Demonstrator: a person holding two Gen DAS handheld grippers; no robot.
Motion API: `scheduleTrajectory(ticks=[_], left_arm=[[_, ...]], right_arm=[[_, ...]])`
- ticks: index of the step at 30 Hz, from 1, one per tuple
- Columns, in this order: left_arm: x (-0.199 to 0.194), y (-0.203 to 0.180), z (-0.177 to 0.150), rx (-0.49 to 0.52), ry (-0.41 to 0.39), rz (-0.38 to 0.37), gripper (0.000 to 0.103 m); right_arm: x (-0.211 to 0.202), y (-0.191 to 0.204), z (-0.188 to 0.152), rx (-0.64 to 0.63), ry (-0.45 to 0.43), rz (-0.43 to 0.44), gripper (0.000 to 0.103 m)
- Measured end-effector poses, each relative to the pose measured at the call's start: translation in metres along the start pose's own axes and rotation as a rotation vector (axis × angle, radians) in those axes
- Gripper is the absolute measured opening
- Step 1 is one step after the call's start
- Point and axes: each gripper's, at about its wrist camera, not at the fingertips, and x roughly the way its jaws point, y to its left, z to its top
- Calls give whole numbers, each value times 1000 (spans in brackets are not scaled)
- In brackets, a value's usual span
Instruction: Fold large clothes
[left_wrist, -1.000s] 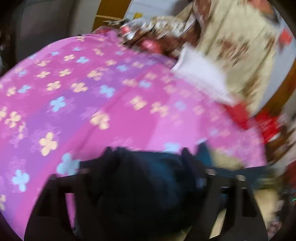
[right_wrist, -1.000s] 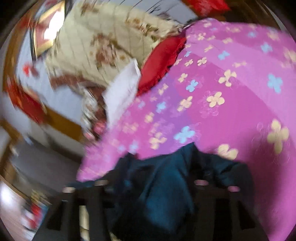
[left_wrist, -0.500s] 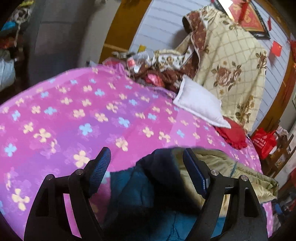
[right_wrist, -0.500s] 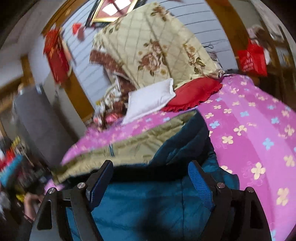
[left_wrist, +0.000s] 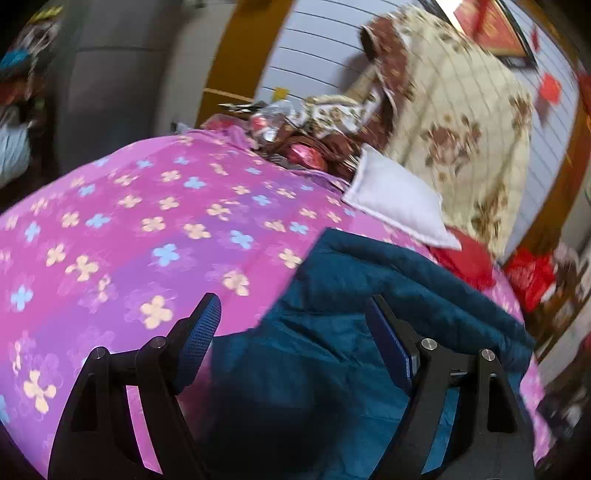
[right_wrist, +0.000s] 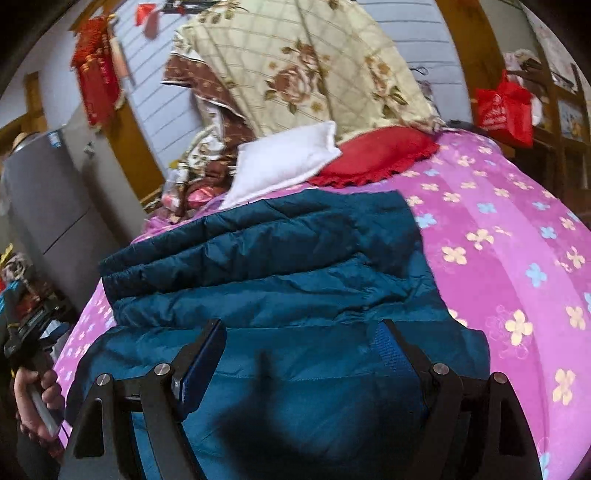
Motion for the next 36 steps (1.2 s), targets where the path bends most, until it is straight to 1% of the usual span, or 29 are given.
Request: scheduleTrajectory(ticks=[2, 4, 6, 8, 9, 10, 11, 12, 14, 15, 16, 18, 21, 24, 25, 26, 27, 29, 30, 32, 33, 34, 35, 36], left_arm=[[7, -19, -1, 53, 14, -14, 81], [19, -39, -1, 92, 48, -25, 81], [37, -61, -3, 135, 103, -44, 81], [54, -83, -9, 187, 164, -51, 81], [63, -95, -15, 234, 195, -37, 81], [70, -102, -19, 270, 205, -6, 81], [79, -108, -25, 303, 211, 48, 81], [88, -110, -30, 313, 228, 84, 81], [107, -105, -39, 284, 283, 121, 81], [113, -102, -43, 266, 300, 127, 81], [116, -99, -45, 255, 304, 122, 82], [117, -98, -48, 249, 291, 124, 82], [115, -98, -50, 253, 285, 127, 83], [102, -91, -45, 227, 273, 109, 82], [98, -89, -41, 215, 262, 111, 82], [92, -86, -36, 197, 244, 110, 82], [88, -83, -30, 183, 235, 104, 82], [80, -77, -18, 169, 214, 93, 82], [77, -72, -13, 171, 192, 104, 82], [76, -64, -9, 191, 167, 160, 82], [78, -59, -10, 213, 159, 205, 82], [81, -53, -13, 226, 158, 242, 82], [85, -47, -17, 228, 171, 267, 82], [91, -39, -22, 209, 200, 267, 82]], right_arm=[[5, 4, 8, -12, 8, -26, 81], [17, 12, 23, -42, 33, -37, 82], [34, 20, 38, -68, 66, -62, 82], [51, 25, 46, -73, 96, -58, 84], [64, 26, 48, -72, 130, -49, 87], [78, 26, 47, -79, 174, -47, 89], [91, 27, 45, -94, 223, -53, 89], [107, 24, 42, -111, 274, -86, 89], [121, 12, 36, -109, 307, -158, 90], [127, 3, 34, -96, 319, -176, 90], [130, -2, 33, -80, 321, -167, 95], [139, -18, 33, -37, 336, -160, 96], [143, -23, 32, -25, 343, -151, 99], [134, -15, 32, -50, 306, -172, 99], [130, -12, 31, -61, 286, -186, 96], [118, -2, 36, -79, 243, -204, 96], [104, 11, 42, -86, 194, -181, 96], [82, 37, 51, -79, 127, -100, 96], [74, 51, 53, -86, 106, -62, 96], [72, 85, 48, -132, 117, 7, 97], [77, 101, 42, -161, 140, 15, 97], [82, 109, 37, -179, 160, 9, 97], [94, 119, 28, -211, 199, -20, 97], [105, 123, 20, -241, 238, -54, 97]])
